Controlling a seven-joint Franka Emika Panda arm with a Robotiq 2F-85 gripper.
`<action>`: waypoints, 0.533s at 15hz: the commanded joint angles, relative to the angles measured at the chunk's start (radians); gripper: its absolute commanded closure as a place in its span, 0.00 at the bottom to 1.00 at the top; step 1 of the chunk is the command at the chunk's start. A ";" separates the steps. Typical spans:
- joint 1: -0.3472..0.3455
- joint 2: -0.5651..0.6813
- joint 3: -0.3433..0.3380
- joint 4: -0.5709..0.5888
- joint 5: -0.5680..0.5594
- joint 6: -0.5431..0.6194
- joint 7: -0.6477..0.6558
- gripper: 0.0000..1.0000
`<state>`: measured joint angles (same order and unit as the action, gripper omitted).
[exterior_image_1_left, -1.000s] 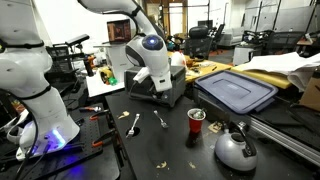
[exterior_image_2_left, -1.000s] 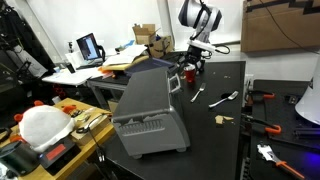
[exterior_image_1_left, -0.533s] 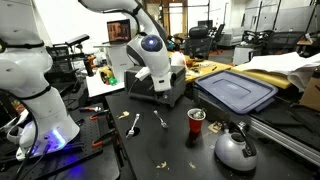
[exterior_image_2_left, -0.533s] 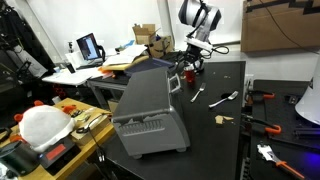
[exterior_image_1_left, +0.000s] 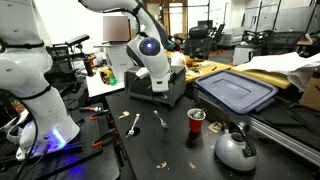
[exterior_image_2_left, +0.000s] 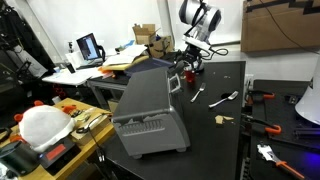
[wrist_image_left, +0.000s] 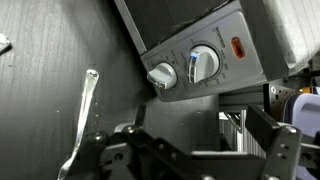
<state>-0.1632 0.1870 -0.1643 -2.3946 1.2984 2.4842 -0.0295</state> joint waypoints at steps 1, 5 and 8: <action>0.001 -0.003 0.009 -0.003 0.076 -0.028 0.037 0.00; 0.015 0.018 0.023 -0.007 0.158 -0.029 0.042 0.00; 0.028 0.031 0.035 -0.016 0.215 -0.022 0.036 0.00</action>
<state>-0.1486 0.2165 -0.1377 -2.3999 1.4544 2.4697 -0.0121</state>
